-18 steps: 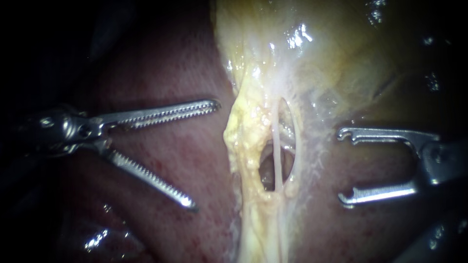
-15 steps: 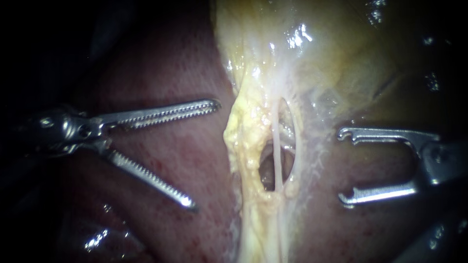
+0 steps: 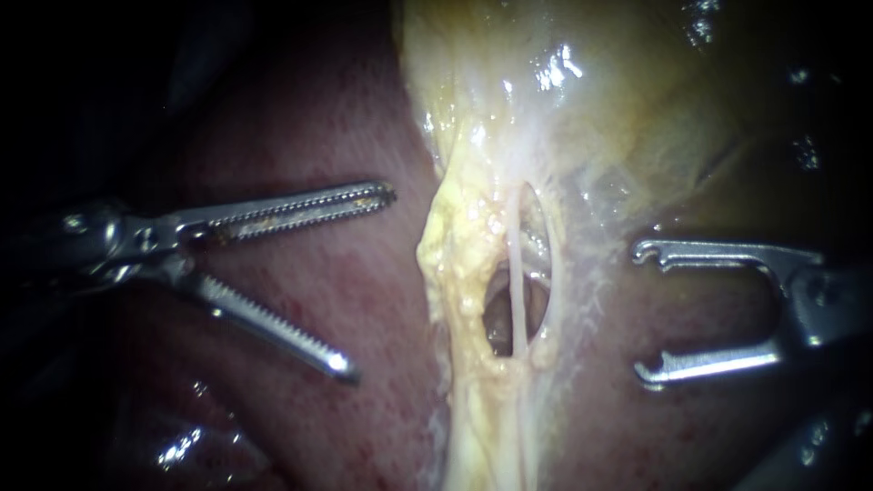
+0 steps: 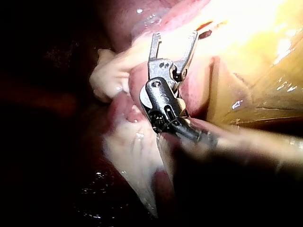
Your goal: Grabbing gallbladder
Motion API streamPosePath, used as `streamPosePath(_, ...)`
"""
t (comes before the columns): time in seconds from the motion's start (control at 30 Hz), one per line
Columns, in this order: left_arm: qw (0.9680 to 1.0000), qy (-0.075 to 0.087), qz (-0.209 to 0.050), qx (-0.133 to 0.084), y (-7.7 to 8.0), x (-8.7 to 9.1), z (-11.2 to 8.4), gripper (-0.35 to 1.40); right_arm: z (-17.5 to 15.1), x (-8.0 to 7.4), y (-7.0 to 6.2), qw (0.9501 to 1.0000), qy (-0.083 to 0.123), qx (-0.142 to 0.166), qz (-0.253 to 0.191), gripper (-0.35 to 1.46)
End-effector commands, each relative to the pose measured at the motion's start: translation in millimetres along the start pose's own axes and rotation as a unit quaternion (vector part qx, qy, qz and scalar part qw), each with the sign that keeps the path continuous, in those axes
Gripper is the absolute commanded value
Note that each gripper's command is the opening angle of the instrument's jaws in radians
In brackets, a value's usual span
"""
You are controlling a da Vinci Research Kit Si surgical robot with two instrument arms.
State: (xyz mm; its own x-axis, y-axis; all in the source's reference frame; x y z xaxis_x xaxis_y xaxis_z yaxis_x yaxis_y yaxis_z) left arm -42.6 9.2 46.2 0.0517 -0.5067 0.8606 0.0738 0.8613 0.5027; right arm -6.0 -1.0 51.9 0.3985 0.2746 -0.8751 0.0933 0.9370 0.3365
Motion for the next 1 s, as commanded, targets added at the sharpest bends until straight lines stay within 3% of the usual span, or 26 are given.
streamPosePath(0.03,0.9998,0.006,-0.015,-0.008,0.0,-0.1,0.0,0.89,0.0,0.0,0.0,1.0,0.0,0.0,0.0,0.6)
streamPosePath(0.23,0.9978,0.03,-0.046,-0.036,0.4,-0.9,0.5,0.84,0.0,0.0,0.0,1.0,0.0,0.0,0.0,0.6)
streamPosePath(0.37,0.9947,0.042,-0.078,-0.051,1.0,-1.7,1.3,0.77,0.0,0.0,0.0,1.0,0.0,0.0,0.0,0.6)
streamPosePath(0.6,0.9842,0.068,-0.138,-0.088,1.5,-2.1,3.2,0.61,-0.1,0.0,0.0,1.0,0.0,0.0,0.0,0.6)
streamPosePath(1.0,0.9688,0.097,-0.186,-0.132,2.1,-2.2,5.2,0.3,-0.1,0.0,0.0,1.0,0.0,0.001,0.0,0.6)
